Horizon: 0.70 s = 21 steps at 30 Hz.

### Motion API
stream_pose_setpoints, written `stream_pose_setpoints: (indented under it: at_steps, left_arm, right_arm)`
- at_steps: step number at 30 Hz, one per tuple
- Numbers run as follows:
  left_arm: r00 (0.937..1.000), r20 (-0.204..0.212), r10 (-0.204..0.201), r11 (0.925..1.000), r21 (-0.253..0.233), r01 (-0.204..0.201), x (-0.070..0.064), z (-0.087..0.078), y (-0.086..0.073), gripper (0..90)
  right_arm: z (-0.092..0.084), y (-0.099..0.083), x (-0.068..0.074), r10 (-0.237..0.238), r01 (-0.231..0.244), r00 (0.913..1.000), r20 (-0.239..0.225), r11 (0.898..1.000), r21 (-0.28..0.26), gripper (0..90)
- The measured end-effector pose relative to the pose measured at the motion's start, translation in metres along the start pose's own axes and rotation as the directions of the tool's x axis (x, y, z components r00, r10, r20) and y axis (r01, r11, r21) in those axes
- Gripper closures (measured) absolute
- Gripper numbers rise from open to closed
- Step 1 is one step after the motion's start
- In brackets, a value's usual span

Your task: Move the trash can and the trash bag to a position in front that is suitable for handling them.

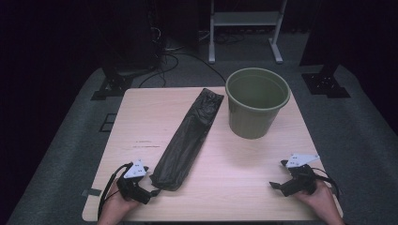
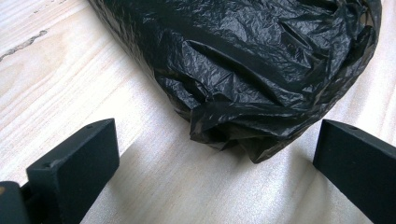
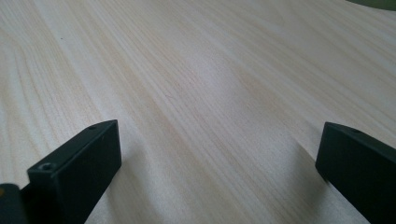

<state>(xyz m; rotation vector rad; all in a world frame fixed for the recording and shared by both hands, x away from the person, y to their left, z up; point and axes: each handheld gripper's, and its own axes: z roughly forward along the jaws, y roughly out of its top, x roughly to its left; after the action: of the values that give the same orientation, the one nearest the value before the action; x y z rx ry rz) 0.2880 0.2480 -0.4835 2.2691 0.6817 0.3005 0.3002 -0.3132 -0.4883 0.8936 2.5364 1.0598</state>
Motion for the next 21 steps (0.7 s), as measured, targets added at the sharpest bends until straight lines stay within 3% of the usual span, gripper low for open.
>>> stream_pose_setpoints:
  at_steps: [21]
  left_arm:
    - [1.0, -0.003, -0.002, 1.0, 0.001, 0.002, -0.0005, 0.0, 0.0001, 0.0]
  right_arm:
    - [-0.0041, -0.0008, 0.0011, 0.022, -0.023, 0.9997, 0.008, 1.0, 0.015, 0.0]
